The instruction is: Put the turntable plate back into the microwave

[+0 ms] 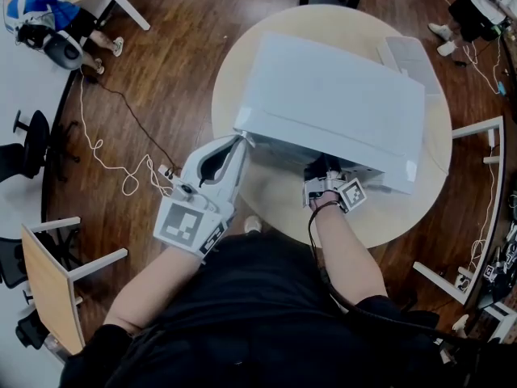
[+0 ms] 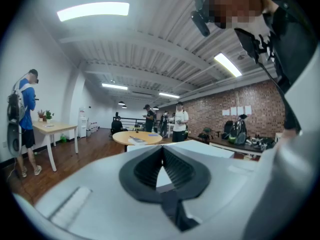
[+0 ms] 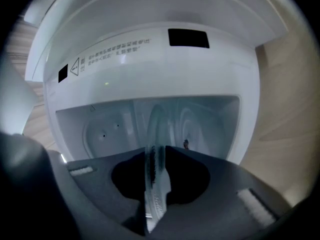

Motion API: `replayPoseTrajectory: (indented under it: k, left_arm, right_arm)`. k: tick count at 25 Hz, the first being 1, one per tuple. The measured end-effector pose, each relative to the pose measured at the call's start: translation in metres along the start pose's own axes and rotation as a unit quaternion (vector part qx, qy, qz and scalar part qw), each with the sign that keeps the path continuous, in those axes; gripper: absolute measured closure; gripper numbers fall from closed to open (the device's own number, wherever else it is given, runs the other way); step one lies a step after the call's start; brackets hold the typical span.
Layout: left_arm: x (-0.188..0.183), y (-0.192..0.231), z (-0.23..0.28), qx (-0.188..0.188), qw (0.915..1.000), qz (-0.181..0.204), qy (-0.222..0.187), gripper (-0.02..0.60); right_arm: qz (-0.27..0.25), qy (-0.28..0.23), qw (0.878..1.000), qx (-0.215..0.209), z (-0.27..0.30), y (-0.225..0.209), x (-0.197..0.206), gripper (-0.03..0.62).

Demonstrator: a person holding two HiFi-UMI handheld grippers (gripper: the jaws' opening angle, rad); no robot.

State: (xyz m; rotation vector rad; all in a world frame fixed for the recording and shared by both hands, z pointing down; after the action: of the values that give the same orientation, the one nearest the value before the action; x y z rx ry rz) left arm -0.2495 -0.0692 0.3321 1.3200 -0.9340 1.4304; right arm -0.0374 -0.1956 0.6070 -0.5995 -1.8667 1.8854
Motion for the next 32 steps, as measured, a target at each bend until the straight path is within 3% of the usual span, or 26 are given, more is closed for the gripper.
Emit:
replayPoseTrajectory:
  k: [32]
  left_arm:
    - [0.006,0.013,-0.015,-0.037,0.9992,-0.017,0.005,0.580]
  right_arm:
    - [0.010,-0.029,0.999,0.024,0.023,-0.002,-0.008,0.548]
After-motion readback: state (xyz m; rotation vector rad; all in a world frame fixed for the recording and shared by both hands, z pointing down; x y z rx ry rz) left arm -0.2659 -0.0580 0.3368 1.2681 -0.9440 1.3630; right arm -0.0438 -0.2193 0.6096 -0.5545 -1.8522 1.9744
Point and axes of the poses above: the fingertips, and each gripper's own axes: z forward along the fingers, y to its left, x out of its underside, the point moved 4 cm from there along -z, backward along the fingers, and after that the axes turned 2 degrees about -z, right-handed, at the moved point
